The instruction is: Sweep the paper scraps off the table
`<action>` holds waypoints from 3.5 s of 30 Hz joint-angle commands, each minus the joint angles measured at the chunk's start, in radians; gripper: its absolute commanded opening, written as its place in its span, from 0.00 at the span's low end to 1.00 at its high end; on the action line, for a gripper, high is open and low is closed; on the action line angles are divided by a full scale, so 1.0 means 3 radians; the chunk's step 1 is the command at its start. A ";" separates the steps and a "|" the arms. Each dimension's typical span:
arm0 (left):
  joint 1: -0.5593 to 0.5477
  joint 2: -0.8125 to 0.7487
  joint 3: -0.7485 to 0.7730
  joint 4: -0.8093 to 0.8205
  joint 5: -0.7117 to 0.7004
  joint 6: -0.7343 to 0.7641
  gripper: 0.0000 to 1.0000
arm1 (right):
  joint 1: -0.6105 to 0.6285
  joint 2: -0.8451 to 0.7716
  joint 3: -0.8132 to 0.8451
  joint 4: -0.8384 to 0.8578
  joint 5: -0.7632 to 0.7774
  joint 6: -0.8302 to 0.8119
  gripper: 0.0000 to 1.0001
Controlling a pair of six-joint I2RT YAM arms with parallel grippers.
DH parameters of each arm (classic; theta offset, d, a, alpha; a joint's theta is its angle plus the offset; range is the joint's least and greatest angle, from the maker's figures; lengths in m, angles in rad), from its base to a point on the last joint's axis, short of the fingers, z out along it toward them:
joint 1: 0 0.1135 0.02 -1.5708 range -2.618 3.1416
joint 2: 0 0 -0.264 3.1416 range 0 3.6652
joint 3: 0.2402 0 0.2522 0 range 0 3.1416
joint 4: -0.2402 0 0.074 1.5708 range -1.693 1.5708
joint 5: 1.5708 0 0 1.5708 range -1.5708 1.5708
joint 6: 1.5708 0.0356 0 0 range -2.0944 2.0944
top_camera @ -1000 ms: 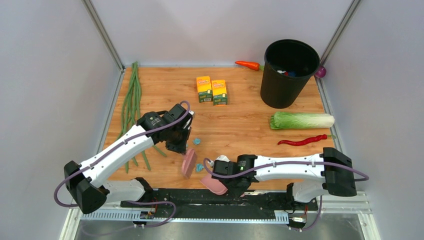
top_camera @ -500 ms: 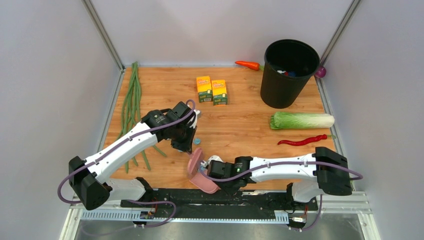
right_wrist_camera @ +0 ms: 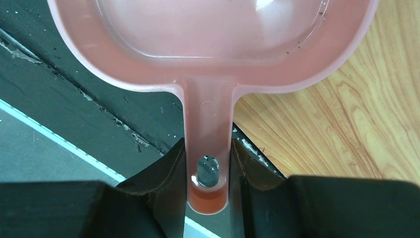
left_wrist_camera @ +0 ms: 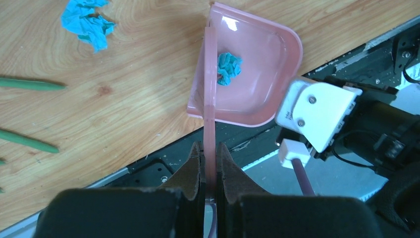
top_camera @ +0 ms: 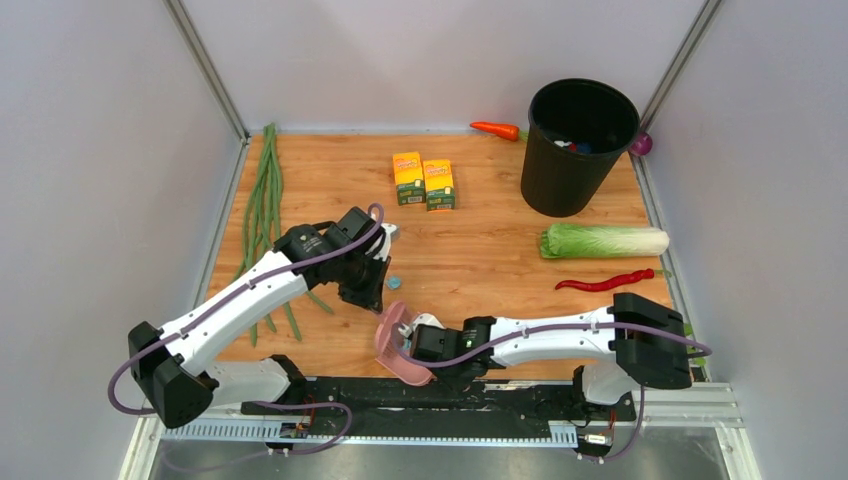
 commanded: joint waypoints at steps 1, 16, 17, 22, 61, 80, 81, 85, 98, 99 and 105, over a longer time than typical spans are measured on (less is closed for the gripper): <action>-0.0009 -0.0144 -0.0072 -0.0019 0.0184 -0.0042 0.00 | 0.0018 0.0080 0.0045 0.0191 0.0104 -0.0052 0.00; -0.0004 -0.0216 0.0735 -0.0817 -0.0986 0.0172 0.00 | 0.0018 0.0075 0.0014 0.0201 0.0089 -0.0006 0.00; -0.0004 -0.0216 0.0731 -0.0801 -0.1001 0.0157 0.00 | 0.0018 0.0070 0.0004 0.0201 0.0089 -0.0001 0.00; -0.0004 -0.0190 0.0435 -0.0612 -0.0900 0.0096 0.00 | 0.0018 0.0070 -0.0001 0.0201 0.0094 0.0010 0.00; 0.0001 -0.0686 0.1671 -0.1373 -0.1200 -0.0324 0.00 | -0.0355 0.0121 0.1113 -0.0320 0.0171 -0.0215 0.00; -0.0004 -0.1432 0.1631 -0.1420 -0.1344 -0.0978 0.00 | -0.1628 0.0969 0.2902 -0.0970 -0.0100 -0.0742 0.00; -0.0004 -0.1458 0.1565 -0.1410 -0.1344 -0.1024 0.00 | -0.1684 0.1030 0.3009 -0.1011 -0.0100 -0.0757 0.00; -0.0004 -0.1606 0.1396 -0.1338 -0.1344 -0.1142 0.00 | -0.1904 0.1235 0.3480 -0.1159 -0.0177 -0.0783 0.00; 0.0001 -0.1709 0.1033 -0.1205 -0.1257 -0.1270 0.00 | -0.2646 0.1798 0.4810 -0.1169 -0.0765 -0.0497 0.00; -0.0004 -0.1724 0.1017 -0.1210 -0.1252 -0.1280 0.00 | -0.2717 0.1803 0.4836 -0.1164 -0.0790 -0.0492 0.00; 0.0001 -0.1750 0.0920 -0.1195 -0.1262 -0.1321 0.00 | -0.3253 0.1660 0.4806 -0.1001 -0.1117 -0.0379 0.00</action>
